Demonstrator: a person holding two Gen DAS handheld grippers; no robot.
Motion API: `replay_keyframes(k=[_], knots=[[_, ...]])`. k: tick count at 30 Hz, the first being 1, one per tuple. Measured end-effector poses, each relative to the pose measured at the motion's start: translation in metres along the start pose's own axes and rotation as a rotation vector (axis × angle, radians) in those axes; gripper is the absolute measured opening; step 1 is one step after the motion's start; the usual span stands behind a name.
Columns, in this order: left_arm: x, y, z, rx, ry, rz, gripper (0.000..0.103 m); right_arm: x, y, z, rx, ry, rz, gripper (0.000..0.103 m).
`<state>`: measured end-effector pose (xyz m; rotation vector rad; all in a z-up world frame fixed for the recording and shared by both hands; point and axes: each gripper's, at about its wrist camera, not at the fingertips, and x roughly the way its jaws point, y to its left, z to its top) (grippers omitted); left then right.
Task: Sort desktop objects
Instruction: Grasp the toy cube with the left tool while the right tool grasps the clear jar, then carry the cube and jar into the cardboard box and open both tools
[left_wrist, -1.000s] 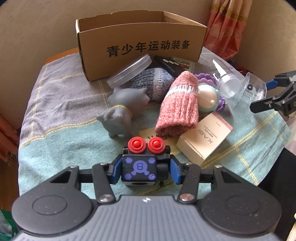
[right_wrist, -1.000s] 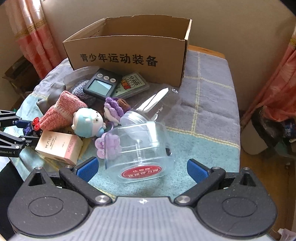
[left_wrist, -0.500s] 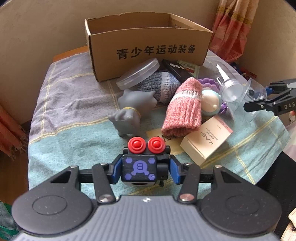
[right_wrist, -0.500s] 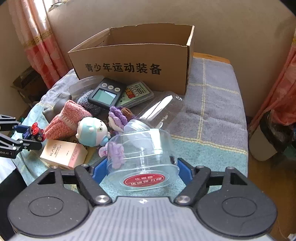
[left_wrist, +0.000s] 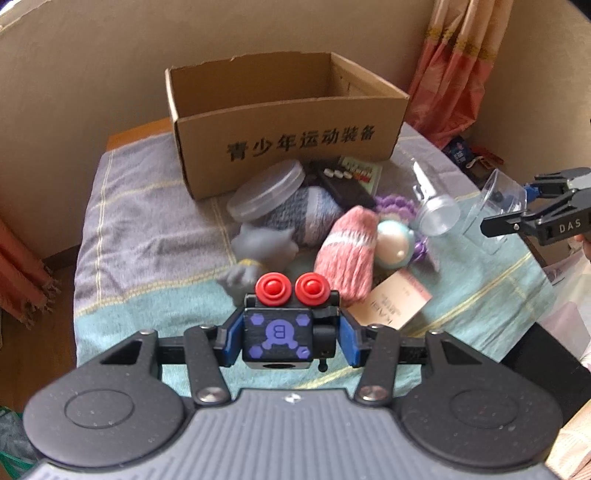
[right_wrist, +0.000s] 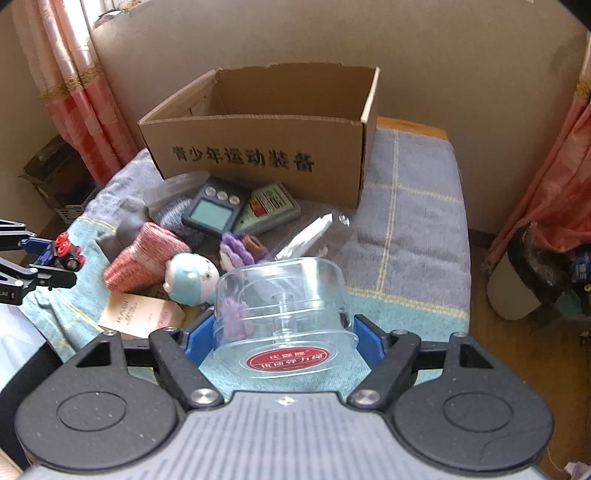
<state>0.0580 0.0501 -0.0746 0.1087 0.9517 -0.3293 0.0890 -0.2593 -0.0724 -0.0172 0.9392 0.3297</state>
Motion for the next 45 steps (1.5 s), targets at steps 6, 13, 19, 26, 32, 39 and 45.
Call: replay_keyframes(k=[6, 13, 19, 26, 32, 39, 45], knots=[[-0.011, -0.001, 0.023, 0.014, -0.009, -0.001, 0.051, -0.019, 0.005, 0.026, -0.055, -0.017, 0.009, 0.081], [-0.022, 0.004, 0.066, 0.023, -0.05, 0.019, 0.051, -0.029, 0.013, 0.072, -0.126, -0.063, -0.01, 0.081], [-0.025, 0.014, 0.116, -0.018, -0.108, 0.021, 0.051, -0.027, 0.013, 0.122, -0.144, -0.113, -0.023, 0.081], [-0.003, 0.024, 0.177, -0.035, -0.139, 0.058, 0.051, -0.003, 0.015, 0.18, -0.145, -0.126, -0.044, 0.081], [0.037, 0.029, 0.206, -0.053, -0.096, 0.122, 0.051, 0.038, 0.02, 0.214, -0.144, -0.064, -0.083, 0.081], [0.073, 0.034, 0.205, -0.063, -0.031, 0.167, 0.051, 0.076, 0.021, 0.223, -0.158, 0.021, -0.156, 0.081], [0.09, 0.041, 0.201, -0.112, -0.016, 0.165, 0.051, 0.077, 0.018, 0.215, -0.103, 0.022, -0.152, 0.085]])
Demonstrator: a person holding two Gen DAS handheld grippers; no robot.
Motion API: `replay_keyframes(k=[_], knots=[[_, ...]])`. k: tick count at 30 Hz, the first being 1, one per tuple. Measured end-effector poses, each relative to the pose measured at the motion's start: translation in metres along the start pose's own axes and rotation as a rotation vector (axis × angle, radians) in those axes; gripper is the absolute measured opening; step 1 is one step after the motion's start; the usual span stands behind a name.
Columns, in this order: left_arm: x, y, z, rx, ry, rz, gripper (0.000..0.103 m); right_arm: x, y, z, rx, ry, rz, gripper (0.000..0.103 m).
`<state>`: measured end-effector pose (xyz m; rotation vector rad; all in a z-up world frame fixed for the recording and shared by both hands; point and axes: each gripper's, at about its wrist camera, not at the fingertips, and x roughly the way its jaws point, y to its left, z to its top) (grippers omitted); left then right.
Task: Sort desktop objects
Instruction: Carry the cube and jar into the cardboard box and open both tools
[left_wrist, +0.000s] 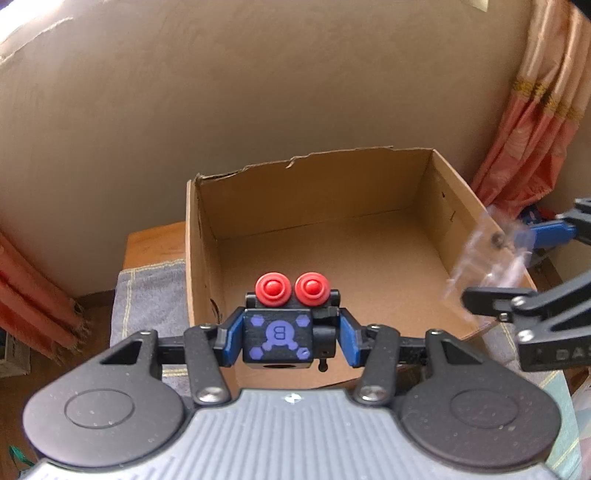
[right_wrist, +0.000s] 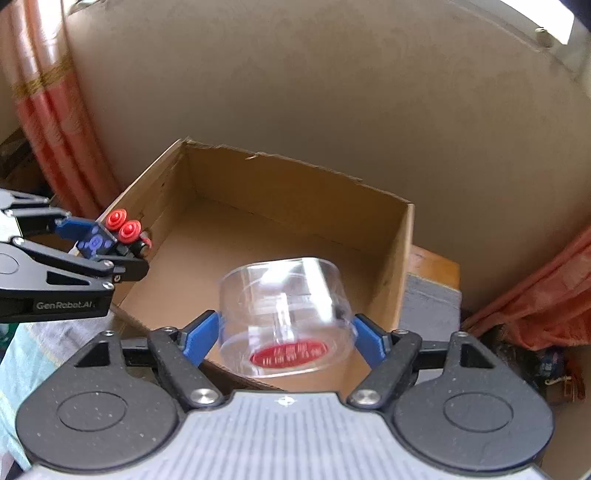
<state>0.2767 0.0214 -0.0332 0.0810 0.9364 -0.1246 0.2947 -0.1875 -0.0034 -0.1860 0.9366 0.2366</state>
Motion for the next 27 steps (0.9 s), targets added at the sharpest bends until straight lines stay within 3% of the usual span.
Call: replay_keyframes(k=[3, 9, 11, 12, 13, 17, 20, 27], knots=[[0.004, -0.001, 0.001, 0.002, 0.006, 0.0, 0.051, -0.014, -0.007, -0.007, 0.064, -0.037, 0.022, 0.096], [0.01, -0.003, -0.003, 0.01, 0.019, 0.0, 0.054, -0.041, -0.017, -0.03, 0.124, -0.062, 0.034, 0.102], [0.01, -0.004, -0.005, 0.008, 0.012, 0.015, 0.069, -0.048, -0.02, -0.035, 0.142, -0.063, 0.03, 0.103], [0.009, -0.004, -0.005, 0.004, 0.011, 0.03, 0.091, -0.05, -0.022, -0.036, 0.156, -0.065, 0.034, 0.103], [0.008, -0.005, -0.006, -0.001, 0.003, 0.051, 0.094, -0.053, -0.025, -0.038, 0.172, -0.065, 0.041, 0.103], [-0.015, -0.006, -0.011, 0.052, -0.083, 0.053, 0.095, -0.061, -0.033, -0.047, 0.251, -0.051, 0.096, 0.103], [-0.033, -0.007, -0.016, 0.102, -0.098, 0.046, 0.095, -0.066, -0.033, -0.057, 0.28, -0.045, 0.133, 0.103], [-0.076, -0.008, -0.048, 0.202, -0.104, 0.012, 0.095, -0.074, -0.022, -0.089, 0.309, 0.028, 0.128, 0.103]])
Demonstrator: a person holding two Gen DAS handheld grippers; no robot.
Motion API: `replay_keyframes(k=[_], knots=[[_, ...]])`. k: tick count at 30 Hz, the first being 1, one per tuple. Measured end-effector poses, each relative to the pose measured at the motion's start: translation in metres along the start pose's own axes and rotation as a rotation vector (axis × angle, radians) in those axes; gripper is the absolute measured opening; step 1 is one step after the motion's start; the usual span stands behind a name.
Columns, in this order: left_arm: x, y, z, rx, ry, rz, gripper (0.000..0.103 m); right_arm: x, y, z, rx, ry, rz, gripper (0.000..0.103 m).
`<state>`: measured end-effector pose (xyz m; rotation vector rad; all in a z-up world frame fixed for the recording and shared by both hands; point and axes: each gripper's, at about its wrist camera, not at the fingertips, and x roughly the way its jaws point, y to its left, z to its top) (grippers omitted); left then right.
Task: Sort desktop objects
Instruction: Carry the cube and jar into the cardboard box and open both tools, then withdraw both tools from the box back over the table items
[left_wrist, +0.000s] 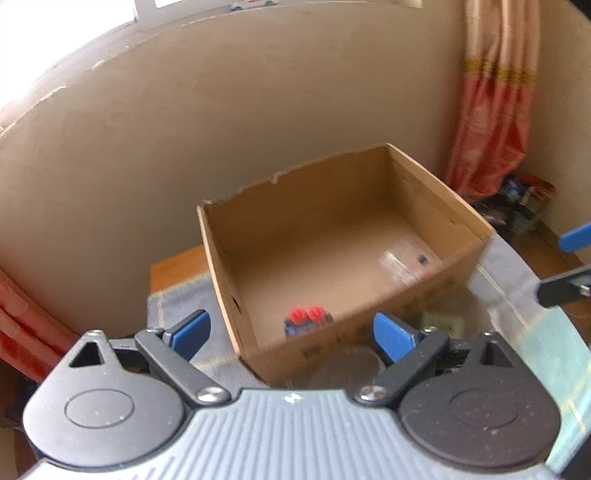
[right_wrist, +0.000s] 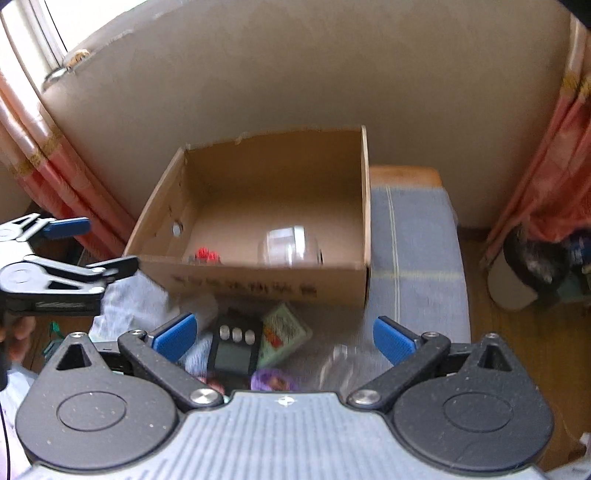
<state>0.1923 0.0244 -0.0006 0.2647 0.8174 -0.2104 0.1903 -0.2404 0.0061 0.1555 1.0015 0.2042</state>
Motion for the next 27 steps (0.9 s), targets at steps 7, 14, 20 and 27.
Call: replay_keyframes(k=[7, 14, 20, 27], knots=[[-0.023, -0.008, -0.044, -0.002, 0.037, -0.062, 0.095, 0.001, 0.005, -0.034, 0.01, 0.03, -0.037, 0.103], [-0.037, -0.018, -0.076, -0.007, 0.045, -0.085, 0.095, 0.001, 0.017, -0.064, -0.008, 0.038, -0.043, 0.103], [-0.042, -0.037, -0.1, -0.037, 0.066, -0.129, 0.095, 0.01, 0.023, -0.09, -0.028, 0.069, -0.05, 0.103], [-0.039, -0.072, -0.129, -0.05, 0.114, -0.222, 0.096, 0.013, 0.02, -0.114, -0.047, 0.074, -0.067, 0.103]])
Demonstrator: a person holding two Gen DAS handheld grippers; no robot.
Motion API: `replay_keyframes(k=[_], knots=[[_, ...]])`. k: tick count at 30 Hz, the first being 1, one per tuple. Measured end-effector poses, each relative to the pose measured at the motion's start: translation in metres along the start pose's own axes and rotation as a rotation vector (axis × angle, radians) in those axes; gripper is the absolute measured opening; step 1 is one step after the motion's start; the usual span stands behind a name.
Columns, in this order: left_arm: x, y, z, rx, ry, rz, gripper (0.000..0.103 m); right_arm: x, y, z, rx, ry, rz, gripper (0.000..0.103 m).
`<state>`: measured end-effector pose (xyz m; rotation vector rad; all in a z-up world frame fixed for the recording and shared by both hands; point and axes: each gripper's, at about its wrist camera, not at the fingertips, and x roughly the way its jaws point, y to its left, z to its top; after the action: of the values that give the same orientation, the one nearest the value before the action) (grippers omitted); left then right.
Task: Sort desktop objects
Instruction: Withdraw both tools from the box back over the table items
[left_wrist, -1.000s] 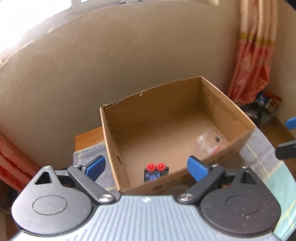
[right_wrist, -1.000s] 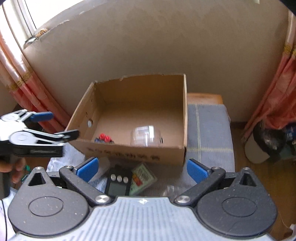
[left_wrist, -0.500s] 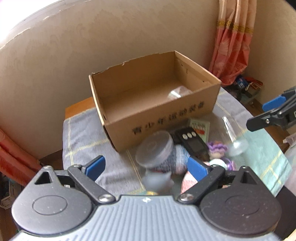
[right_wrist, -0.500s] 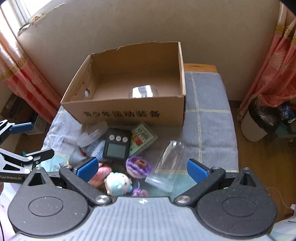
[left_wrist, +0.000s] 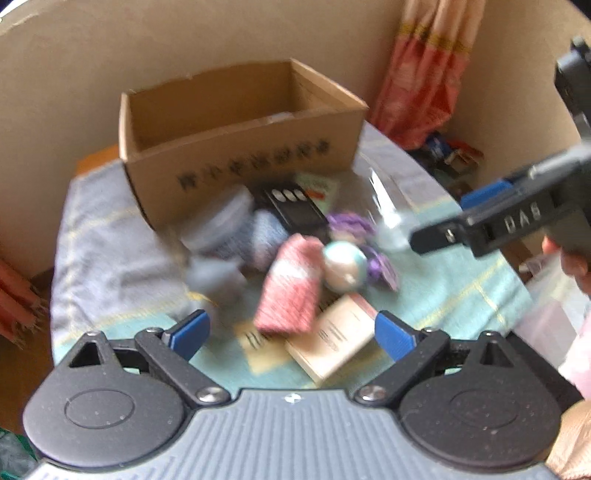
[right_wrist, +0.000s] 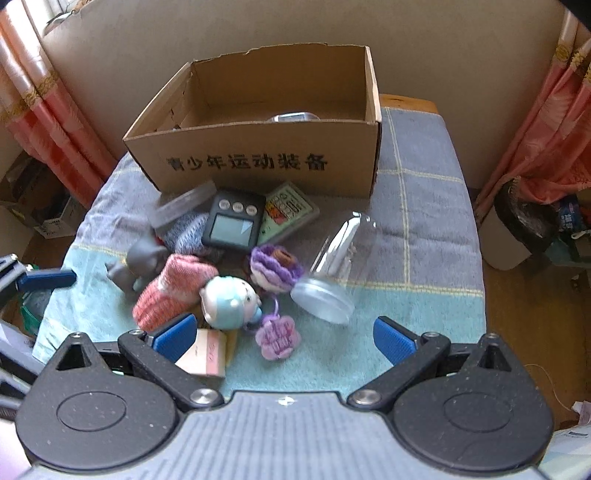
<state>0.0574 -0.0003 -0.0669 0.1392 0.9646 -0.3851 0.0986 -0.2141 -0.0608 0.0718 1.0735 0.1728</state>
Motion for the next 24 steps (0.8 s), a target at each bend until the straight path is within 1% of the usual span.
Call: replay_keyframes(k=[3, 6, 10, 13, 17, 21, 24], knots=[[0.009, -0.013, -0.009, -0.002, 0.032, 0.001, 0.096, 0.001, -0.004, -0.009, 0.002, 0.0, -0.017, 0.103], [0.019, -0.021, -0.016, -0.023, 0.049, -0.025, 0.096, 0.003, -0.009, -0.015, 0.012, 0.001, -0.021, 0.103], [0.03, -0.029, -0.02, -0.021, 0.079, -0.012, 0.096, 0.009, -0.013, -0.022, -0.002, 0.024, 0.021, 0.103], [0.031, -0.03, -0.021, 0.0, 0.079, 0.001, 0.096, 0.017, -0.004, -0.031, -0.054, 0.053, 0.054, 0.103], [0.027, -0.021, -0.025, 0.026, 0.089, 0.025, 0.096, 0.023, 0.015, -0.038, -0.114, 0.086, 0.086, 0.103], [0.021, -0.001, -0.033, 0.014, 0.103, 0.054, 0.096, 0.03, 0.035, -0.038, -0.152, 0.111, 0.121, 0.103], [0.017, 0.012, -0.04, 0.01, 0.106, 0.078, 0.096, 0.038, 0.053, -0.037, -0.189, 0.131, 0.12, 0.103]])
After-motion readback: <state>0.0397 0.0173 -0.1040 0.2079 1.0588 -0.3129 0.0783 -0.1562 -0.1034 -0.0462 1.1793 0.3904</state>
